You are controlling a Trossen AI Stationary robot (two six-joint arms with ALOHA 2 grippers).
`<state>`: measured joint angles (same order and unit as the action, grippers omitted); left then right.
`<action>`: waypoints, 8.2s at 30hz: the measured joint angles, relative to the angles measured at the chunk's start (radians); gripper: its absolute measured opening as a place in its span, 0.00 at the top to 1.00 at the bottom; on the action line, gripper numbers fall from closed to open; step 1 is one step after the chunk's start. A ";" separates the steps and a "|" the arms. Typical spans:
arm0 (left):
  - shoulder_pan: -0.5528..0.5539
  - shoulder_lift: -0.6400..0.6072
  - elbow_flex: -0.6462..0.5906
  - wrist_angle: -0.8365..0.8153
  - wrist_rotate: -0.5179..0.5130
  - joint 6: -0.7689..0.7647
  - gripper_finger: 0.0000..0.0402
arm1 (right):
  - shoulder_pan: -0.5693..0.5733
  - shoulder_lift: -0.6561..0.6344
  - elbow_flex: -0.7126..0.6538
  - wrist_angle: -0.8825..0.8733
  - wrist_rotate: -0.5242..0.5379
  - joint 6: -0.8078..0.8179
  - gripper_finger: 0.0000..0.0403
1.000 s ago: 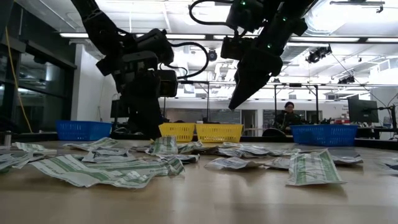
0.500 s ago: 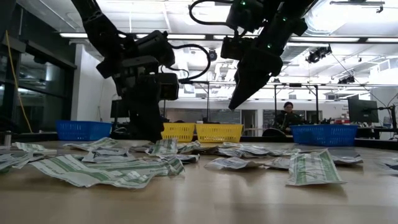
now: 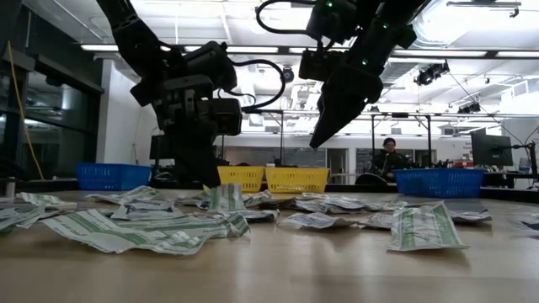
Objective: Pick & Place First Aid Supplies
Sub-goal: Put the green bandage pack into the right yellow bin
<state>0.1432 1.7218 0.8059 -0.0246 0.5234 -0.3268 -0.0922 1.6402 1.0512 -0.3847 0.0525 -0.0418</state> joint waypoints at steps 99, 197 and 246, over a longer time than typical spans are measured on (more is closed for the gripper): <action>0.001 -0.314 -0.018 0.138 -0.508 0.310 0.60 | -0.403 0.000 0.001 0.229 0.106 -0.333 1.00; 0.001 -0.327 -0.214 0.394 -0.471 0.277 0.60 | -0.104 0.321 0.143 -0.002 -0.178 -0.393 0.67; 0.000 -0.327 -0.214 0.388 -0.432 0.277 0.60 | -0.263 0.396 0.591 -0.525 0.259 -0.260 1.00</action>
<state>0.1436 1.3949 0.5915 0.3637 0.0910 -0.0498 -0.3556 2.0357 1.6417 -0.9099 0.3110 -0.3016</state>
